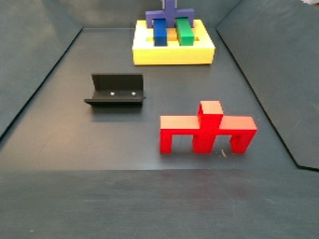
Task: Pick up the purple object. Move up. Move to above the board. Insert the purple object.
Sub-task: Insert the purple object.
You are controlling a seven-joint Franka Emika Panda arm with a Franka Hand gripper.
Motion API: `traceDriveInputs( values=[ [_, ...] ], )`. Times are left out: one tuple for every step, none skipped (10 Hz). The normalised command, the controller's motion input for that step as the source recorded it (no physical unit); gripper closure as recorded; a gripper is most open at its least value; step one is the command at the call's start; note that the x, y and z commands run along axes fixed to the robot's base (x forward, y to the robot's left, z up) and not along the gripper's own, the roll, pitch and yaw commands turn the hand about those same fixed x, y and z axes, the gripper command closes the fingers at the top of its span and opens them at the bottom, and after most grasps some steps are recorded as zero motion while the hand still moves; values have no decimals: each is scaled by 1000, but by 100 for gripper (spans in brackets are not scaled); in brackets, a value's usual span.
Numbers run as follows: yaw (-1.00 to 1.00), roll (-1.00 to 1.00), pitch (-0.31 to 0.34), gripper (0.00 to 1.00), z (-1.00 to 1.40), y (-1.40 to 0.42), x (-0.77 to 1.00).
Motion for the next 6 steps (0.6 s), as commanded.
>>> traceDriveInputs(
  values=[
    [109, -190, -114, 100, -611, 143, -43],
    [83, -197, -93, 100, -514, 106, 0],
    [66, -127, -49, 100, -311, 43, -3],
    [34, -116, -150, 100, -34, 3, -186],
    [6, -63, -71, 100, -26, 0, -63],
    [0, 0, 0, 100, 0, 0, 0]
  ],
)
